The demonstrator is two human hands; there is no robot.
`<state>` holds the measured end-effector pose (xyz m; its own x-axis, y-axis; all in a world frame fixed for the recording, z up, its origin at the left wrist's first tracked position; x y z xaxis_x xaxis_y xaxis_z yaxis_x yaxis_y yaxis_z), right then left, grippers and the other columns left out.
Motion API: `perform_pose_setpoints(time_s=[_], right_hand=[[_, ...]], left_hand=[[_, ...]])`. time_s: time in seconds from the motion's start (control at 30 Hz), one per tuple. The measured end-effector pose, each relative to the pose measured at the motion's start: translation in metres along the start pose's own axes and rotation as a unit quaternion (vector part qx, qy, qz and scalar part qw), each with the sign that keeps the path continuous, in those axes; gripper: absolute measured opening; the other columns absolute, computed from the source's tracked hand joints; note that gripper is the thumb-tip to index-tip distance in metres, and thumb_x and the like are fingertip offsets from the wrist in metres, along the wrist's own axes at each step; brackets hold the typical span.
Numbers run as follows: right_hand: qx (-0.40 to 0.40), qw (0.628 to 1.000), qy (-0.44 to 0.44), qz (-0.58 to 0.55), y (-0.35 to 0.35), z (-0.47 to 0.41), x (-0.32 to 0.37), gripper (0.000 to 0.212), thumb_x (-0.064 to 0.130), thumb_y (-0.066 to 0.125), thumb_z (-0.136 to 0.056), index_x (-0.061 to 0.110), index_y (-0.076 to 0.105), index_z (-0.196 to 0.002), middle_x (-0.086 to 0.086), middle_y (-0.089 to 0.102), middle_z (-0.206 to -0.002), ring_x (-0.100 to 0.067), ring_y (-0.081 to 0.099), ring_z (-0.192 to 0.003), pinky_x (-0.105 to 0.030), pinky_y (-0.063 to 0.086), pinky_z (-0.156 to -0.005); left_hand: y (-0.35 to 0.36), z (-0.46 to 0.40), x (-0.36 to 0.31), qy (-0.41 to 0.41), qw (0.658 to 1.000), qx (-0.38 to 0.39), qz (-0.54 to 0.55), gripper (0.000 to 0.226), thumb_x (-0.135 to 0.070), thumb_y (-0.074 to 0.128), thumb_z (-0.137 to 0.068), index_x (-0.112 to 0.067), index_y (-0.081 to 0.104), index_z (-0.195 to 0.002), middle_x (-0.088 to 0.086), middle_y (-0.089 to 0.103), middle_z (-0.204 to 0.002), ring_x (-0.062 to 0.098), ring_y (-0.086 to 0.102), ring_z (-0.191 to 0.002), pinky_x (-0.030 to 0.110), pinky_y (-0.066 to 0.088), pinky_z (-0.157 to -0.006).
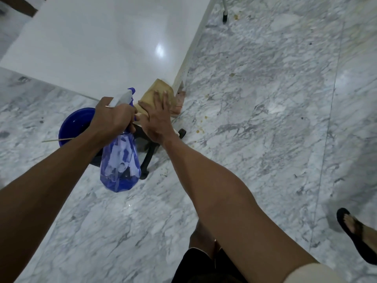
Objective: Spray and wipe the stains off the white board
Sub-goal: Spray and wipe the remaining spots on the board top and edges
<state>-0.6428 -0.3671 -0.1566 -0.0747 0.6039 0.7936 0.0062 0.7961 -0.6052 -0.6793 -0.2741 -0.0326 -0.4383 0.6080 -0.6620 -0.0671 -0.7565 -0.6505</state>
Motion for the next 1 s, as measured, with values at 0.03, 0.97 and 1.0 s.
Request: perform_pose_setpoints(time_s=[0.03,0.97,1.0], right_hand=[[0.021,1.0,0.011,-0.006,0.005,0.004,-0.001,0.048,0.03,0.046,-0.092,0.017,0.06,-0.135,-0.025,0.02,-0.16,-0.044,-0.006,-0.15,-0.059,-0.002,-0.12],[0.132,0.783,0.292,-0.533,0.101,-0.057,0.238,0.056,0.051,0.031,-0.101,0.005,0.063,-0.11,-0.015,0.067,-0.104,-0.027,0.065,-0.09,-0.037,0.052,-0.074],[0.138,0.77,0.305,-0.543,0.12,-0.062,0.25,0.059,0.053,0.029,-0.102,0.006,0.064,-0.113,-0.014,0.069,-0.105,-0.026,0.067,-0.091,-0.037,0.054,-0.074]], left_hand=[[-0.002,0.004,0.002,0.0,1.0,0.001,0.002,0.017,0.005,0.048,-0.08,0.007,0.063,-0.088,0.011,0.063,-0.065,0.009,0.056,-0.034,0.019,0.05,-0.041],[-0.295,-0.064,0.061,-0.013,0.982,-0.05,0.183,0.021,-0.009,0.05,-0.064,0.003,0.063,-0.076,0.017,0.07,-0.078,0.031,0.059,-0.053,0.04,0.055,-0.059],[-0.311,-0.072,0.071,-0.012,0.982,-0.053,0.182,0.021,-0.01,0.05,-0.061,0.0,0.063,-0.072,0.017,0.07,-0.076,0.032,0.062,-0.057,0.043,0.056,-0.061]])
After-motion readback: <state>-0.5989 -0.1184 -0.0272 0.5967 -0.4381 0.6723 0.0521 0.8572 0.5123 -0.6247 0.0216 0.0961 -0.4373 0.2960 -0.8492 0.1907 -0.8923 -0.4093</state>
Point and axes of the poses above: each hand's wrist, its own z-axis away from the middle knuckle, its own y-axis out of the palm, x = y × z, the point moved 10 cm from there along -z, towards the middle knuckle
